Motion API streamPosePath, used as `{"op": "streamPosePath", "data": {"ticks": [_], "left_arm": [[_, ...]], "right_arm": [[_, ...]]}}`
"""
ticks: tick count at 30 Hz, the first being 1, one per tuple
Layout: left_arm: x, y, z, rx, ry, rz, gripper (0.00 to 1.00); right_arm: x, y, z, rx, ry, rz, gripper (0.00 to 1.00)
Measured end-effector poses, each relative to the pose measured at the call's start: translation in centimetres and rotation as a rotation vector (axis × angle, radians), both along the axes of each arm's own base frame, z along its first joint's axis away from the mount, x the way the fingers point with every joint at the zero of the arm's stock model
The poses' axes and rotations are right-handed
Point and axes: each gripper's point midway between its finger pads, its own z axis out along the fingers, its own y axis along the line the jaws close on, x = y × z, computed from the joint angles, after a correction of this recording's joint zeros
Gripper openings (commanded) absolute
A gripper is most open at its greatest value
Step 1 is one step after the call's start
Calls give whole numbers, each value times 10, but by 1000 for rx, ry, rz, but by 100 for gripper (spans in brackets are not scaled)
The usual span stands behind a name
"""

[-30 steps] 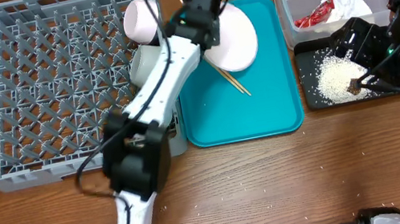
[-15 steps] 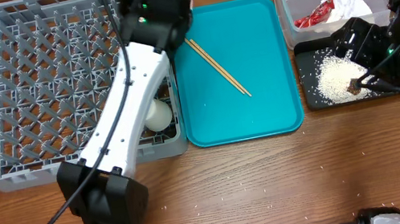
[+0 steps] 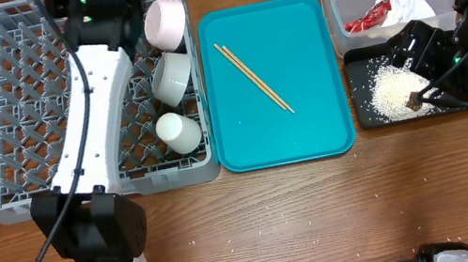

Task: Sort waste into correct bins and load items into the dishwasher
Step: 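Carry the white plate to the dish rack and stand it upright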

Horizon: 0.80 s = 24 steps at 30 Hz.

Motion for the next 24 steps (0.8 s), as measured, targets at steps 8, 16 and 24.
{"op": "streamPosePath", "data": {"ticks": [8, 16, 24], "left_arm": [[27, 14, -48, 25, 68, 26, 4], [49, 10, -118, 48, 195, 19, 4], [55, 6, -142, 44, 253, -15, 62]], "right_arm": [[0, 0, 0, 0, 0, 0, 100], [0, 0, 0, 0, 0, 0, 100], [0, 0, 0, 0, 0, -1, 100]]}}
